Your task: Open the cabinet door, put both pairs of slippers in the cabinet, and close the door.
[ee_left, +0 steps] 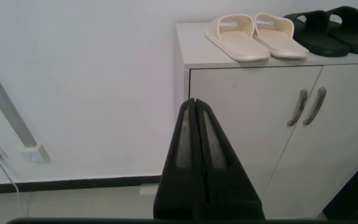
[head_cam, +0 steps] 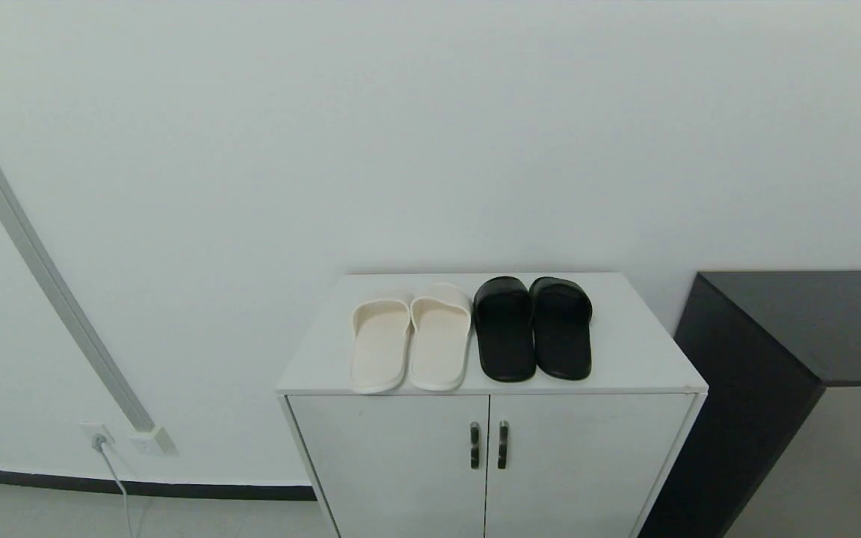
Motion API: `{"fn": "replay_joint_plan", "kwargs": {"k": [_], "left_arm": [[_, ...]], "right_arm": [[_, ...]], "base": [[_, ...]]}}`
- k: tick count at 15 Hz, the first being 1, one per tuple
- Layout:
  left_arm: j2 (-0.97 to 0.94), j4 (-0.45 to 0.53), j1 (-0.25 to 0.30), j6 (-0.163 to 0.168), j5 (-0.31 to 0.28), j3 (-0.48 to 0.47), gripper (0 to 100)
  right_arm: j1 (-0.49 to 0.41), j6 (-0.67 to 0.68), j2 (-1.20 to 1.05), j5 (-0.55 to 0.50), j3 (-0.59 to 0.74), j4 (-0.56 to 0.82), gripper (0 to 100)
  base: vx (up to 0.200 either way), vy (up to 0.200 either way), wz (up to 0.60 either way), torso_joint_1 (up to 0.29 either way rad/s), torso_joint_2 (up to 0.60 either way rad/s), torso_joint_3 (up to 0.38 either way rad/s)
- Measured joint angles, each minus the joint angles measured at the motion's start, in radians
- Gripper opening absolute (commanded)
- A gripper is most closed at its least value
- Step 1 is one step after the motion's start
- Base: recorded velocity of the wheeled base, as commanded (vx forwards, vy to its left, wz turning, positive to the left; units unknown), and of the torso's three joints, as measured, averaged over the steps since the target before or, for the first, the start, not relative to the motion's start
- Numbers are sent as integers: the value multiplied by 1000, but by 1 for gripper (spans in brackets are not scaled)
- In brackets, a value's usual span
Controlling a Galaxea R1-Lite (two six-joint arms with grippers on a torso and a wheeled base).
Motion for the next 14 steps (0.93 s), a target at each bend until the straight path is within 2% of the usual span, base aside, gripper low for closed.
{"fn": "replay_joint_plan", "kwargs": {"k": [1, 4, 12, 14], "left_arm": [[0, 0, 0, 0, 0, 0, 0], [0, 0, 0, -1, 1, 0, 0], [0, 0, -1, 0, 0, 0, 0], [0, 0, -1, 0, 0, 0, 0]], "right_arm": [[0, 0, 0, 0, 0, 0, 100], [0, 0, 0, 0, 0, 0, 100], [2, 9, 10, -2, -9, 0, 100], [9, 62, 63, 5, -90, 16, 100]], "base": [[0, 0, 0, 0, 0, 0], [200, 0, 0, -10, -4, 4], [0, 0, 0, 0, 0, 0], [0, 0, 0, 0, 0, 0]]}}
